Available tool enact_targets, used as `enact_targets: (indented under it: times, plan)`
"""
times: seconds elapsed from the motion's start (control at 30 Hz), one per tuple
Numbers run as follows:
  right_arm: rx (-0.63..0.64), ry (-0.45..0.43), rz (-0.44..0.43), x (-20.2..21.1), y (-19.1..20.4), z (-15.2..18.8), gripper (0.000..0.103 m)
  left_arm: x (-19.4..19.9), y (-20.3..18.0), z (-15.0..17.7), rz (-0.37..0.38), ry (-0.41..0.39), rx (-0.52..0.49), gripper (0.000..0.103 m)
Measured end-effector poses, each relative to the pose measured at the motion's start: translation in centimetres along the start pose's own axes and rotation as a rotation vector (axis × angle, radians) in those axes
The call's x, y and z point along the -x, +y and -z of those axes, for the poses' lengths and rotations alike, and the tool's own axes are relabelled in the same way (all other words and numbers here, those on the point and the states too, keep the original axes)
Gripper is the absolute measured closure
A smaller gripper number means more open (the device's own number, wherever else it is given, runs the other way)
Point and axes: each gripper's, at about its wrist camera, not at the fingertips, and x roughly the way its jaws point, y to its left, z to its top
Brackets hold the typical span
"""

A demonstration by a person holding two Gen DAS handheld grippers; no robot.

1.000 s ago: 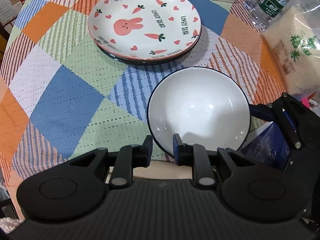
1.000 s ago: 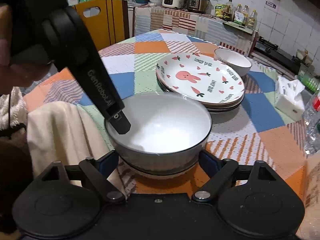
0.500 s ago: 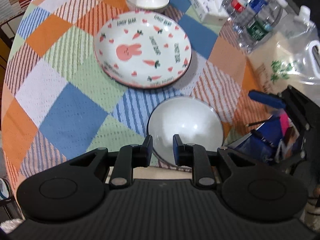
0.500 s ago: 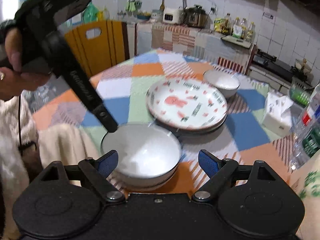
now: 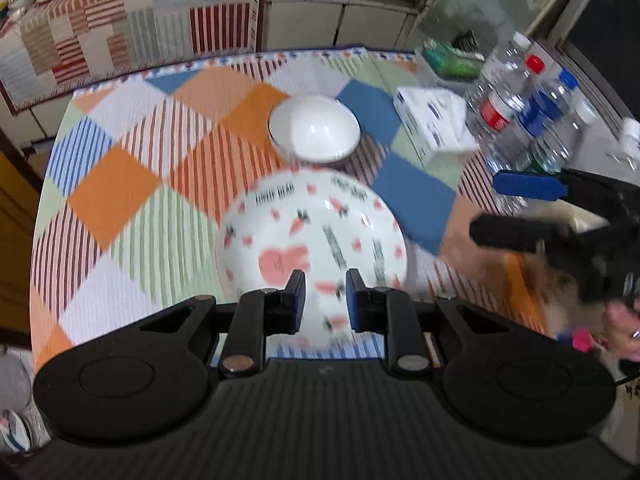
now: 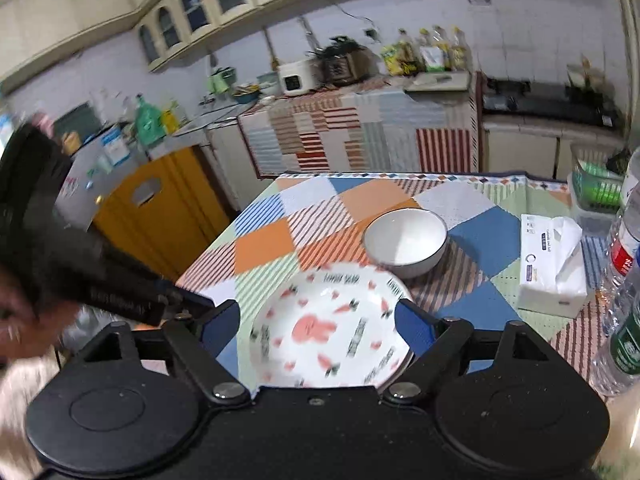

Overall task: Organize plates and bowls
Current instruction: 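Grasp the rim of a third white bowl beside the plate stack, then lift the third bowl and carry it toward the bowl stack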

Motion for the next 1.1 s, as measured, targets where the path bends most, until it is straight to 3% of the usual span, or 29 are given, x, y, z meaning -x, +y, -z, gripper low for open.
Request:
enact_targets:
  times: [0.23,0.63,0.8,0.87,0.93,1.0,1.1]
  plan:
    - [-0.205,0.097,0.019,-5.9,-5.1,-3.9,0.027,-4.8,1.5,-3.5,0.01,-0.023,0.022,0.083]
    - [-0.284,0.22,0.119,-14.0,-9.8,-6.5,0.028,-11.4,3.0,-8.5,-0.039,-0.012,0.055,0.081]
    - [-0.348,0.223,0.14,-16.1,-12.4,-6.1,0.028,-13.5,3.8,-10.1,-0.075,-0.03,0.059,0.08]
    - [-0.373,0.219,0.137,-16.7,-12.8,-5.7,0.028,-14.3,4.1,-10.6,-0.107,-0.055,0.052,0.072]
    - [-0.383,0.191,0.138,-17.2,-12.7,-5.5,0.029,-15.2,4.5,-10.9,-0.132,-0.067,0.054,0.071]
    - [-0.376,0.161,0.138,-17.9,-12.5,-5.2,0.03,-16.1,5.1,-11.3,-0.132,-0.072,0.072,0.071]
    - [-0.378,0.175,0.206,-19.5,-12.4,-5.0,0.037,-17.1,5.8,-11.6,-0.111,-0.073,0.093,0.07]
